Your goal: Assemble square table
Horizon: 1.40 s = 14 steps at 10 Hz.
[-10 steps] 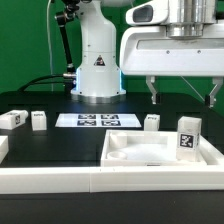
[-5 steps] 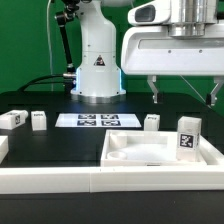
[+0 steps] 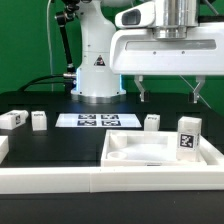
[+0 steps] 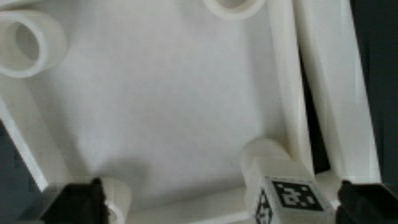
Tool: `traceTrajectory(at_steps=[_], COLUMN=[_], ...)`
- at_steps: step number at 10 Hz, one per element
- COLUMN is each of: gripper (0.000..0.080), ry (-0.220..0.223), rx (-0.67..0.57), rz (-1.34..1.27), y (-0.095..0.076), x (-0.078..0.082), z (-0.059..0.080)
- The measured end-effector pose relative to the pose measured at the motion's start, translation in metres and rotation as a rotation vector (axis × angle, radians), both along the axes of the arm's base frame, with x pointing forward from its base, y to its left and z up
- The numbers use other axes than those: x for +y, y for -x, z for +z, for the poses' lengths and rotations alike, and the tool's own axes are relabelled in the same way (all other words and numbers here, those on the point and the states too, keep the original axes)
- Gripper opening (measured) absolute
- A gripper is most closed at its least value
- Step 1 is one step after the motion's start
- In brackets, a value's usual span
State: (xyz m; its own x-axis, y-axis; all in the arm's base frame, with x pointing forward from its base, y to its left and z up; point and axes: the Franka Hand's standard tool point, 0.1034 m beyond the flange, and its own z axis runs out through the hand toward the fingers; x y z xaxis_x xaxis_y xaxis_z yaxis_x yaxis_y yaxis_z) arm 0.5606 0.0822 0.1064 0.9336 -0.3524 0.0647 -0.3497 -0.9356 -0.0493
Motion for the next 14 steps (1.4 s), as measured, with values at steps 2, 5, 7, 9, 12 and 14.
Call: traceTrajectory(at_steps=[2,5,7,9,12,14], gripper=[0.0649,0.0649,0.0649,0.0649,0.0649,0.0649], ry=[0.001,0.001,0.003,0.003,0.005,0.011], rx=[0.008,0.021,0.031,0.042,0.056,0.049], rz=[0.002,0.0,0.007,0.01,0.019,0.036], y=[0.009,0.065,0.086,0.096,0.113,0.126], x=[-0.001,-0.005,-0.005,-0.005,-0.004,-0.002], z=[-0.003,-0.016,-0.021,-0.023,-0.028,-0.037])
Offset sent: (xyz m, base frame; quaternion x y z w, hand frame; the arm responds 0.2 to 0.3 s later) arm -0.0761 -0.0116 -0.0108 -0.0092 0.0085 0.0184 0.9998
